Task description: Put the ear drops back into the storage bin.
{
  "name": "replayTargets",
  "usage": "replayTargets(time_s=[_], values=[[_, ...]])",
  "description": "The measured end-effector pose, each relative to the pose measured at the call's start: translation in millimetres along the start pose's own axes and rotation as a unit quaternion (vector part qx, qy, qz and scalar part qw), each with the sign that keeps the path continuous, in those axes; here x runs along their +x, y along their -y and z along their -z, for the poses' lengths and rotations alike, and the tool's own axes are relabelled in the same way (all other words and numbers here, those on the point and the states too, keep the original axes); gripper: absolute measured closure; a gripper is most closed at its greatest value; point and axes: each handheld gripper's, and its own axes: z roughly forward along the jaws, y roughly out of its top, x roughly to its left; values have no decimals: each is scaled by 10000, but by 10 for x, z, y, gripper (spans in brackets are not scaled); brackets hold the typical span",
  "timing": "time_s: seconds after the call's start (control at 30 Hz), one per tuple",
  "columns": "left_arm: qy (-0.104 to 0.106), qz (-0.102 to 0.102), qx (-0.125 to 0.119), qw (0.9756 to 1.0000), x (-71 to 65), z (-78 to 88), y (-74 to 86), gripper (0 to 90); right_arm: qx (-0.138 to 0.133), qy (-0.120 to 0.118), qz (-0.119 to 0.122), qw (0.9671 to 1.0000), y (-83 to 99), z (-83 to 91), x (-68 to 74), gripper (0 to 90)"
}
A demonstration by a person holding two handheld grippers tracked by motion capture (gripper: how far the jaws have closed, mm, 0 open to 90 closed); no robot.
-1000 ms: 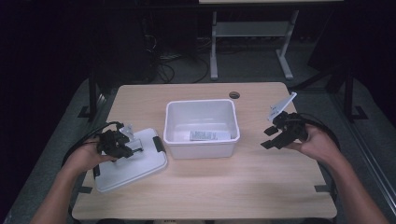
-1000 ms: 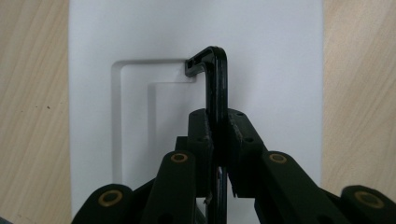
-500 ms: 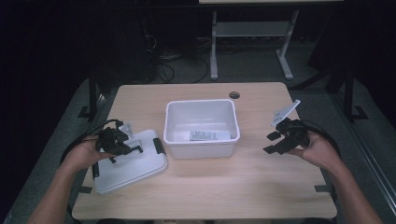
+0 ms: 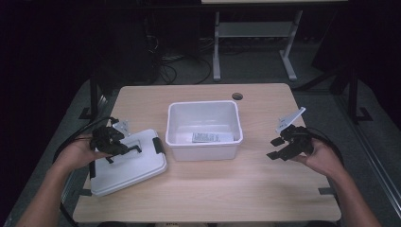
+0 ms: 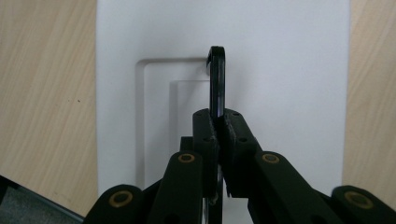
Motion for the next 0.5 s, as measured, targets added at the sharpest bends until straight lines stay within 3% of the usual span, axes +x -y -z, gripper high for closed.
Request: replayTargets(time_s=[0.27,0.5], values=[[11,57,-100,9999,-16,217,62,847,-15,-27,-36,10000,39,-40,-2,412],[-29,54,-40,10000,13,381,103,847,-35,-59,42,10000,27,-63,39,411]])
